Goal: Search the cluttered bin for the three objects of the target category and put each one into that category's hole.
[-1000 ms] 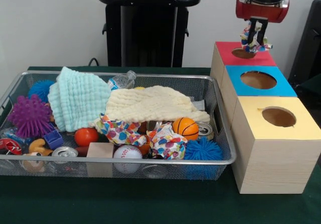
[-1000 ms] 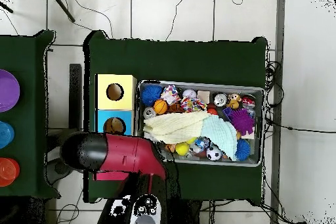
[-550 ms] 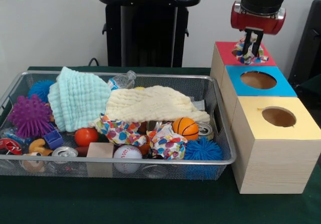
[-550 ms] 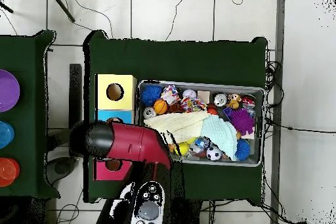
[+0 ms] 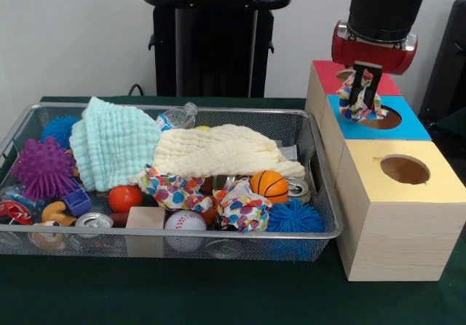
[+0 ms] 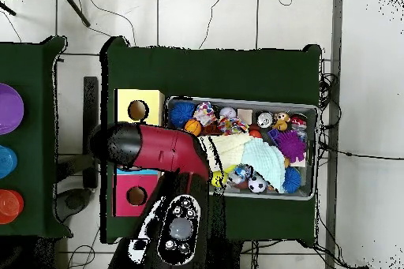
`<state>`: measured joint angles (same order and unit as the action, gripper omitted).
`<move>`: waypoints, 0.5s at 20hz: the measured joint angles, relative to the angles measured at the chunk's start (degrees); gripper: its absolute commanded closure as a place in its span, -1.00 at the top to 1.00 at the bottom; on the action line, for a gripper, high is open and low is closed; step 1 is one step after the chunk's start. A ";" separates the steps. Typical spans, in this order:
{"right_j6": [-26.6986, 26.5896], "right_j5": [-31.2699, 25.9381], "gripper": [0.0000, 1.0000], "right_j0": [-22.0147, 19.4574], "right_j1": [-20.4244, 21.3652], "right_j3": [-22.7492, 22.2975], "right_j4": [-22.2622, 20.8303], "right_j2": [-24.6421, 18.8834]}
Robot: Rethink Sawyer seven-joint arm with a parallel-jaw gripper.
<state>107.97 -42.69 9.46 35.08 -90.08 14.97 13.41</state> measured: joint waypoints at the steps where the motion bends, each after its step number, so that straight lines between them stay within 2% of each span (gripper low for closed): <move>1: 0.01 -0.46 -1.00 0.02 -0.65 1.34 0.07 0.12; 10: 2.99 -5.31 -1.00 1.30 -5.82 11.64 0.54 1.81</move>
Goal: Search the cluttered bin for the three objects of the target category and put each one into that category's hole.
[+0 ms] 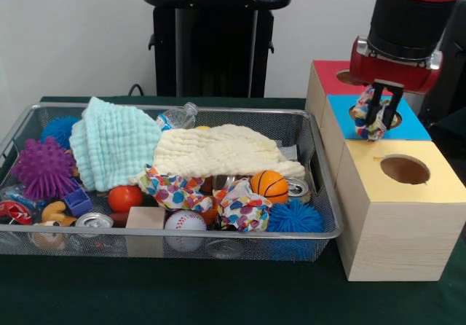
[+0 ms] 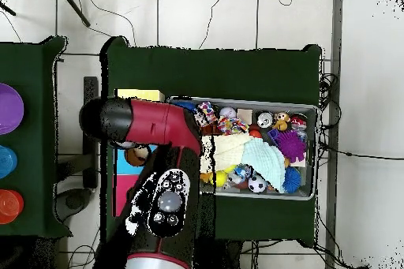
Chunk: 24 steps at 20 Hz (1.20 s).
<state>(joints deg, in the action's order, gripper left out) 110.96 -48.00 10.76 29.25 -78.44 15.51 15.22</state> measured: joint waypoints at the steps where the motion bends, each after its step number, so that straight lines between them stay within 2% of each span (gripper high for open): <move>1: 1.07 -0.76 -1.00 0.21 -0.62 1.34 0.16 0.11; 11: 6.94 -3.21 -1.00 0.52 -3.70 8.27 0.85 0.13; 24: 7.06 -3.21 -1.00 0.08 -4.45 9.54 1.06 0.13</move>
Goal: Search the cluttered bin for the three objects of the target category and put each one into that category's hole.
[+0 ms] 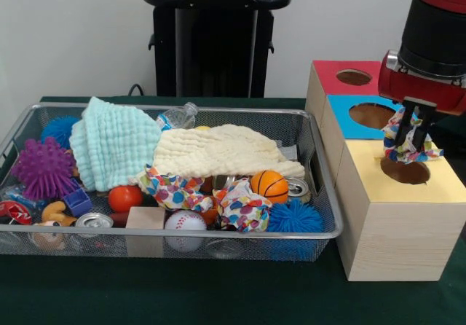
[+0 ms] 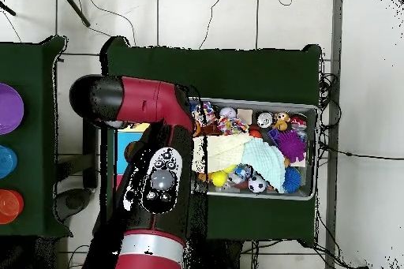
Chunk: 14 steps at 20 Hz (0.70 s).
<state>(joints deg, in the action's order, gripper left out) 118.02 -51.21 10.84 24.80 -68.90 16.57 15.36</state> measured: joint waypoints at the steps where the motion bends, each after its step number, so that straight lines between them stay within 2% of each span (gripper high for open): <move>1: 0.00 0.00 -1.00 -0.05 -0.03 0.02 0.01 0.00; 14: 0.00 0.00 -1.00 -0.93 -1.64 2.17 0.00 0.00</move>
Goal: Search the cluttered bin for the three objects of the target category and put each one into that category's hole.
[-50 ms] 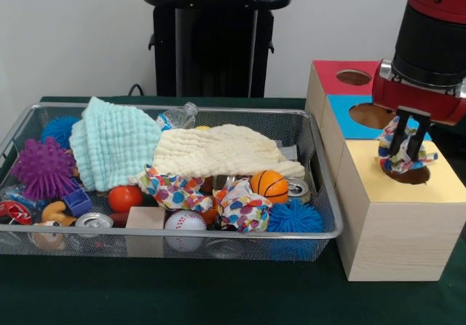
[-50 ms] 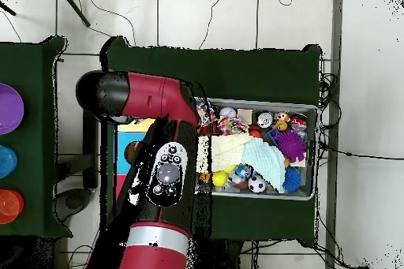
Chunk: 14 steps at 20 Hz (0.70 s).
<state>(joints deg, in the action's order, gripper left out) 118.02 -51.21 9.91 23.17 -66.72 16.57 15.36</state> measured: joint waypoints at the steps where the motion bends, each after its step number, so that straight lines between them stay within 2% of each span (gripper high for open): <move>1: 0.00 0.00 -1.00 0.00 -0.13 0.14 0.00 0.00; 14: 0.01 0.04 -1.00 0.42 -1.94 1.81 0.00 0.13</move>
<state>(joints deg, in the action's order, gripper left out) 118.03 -51.18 10.33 21.22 -64.91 16.57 15.49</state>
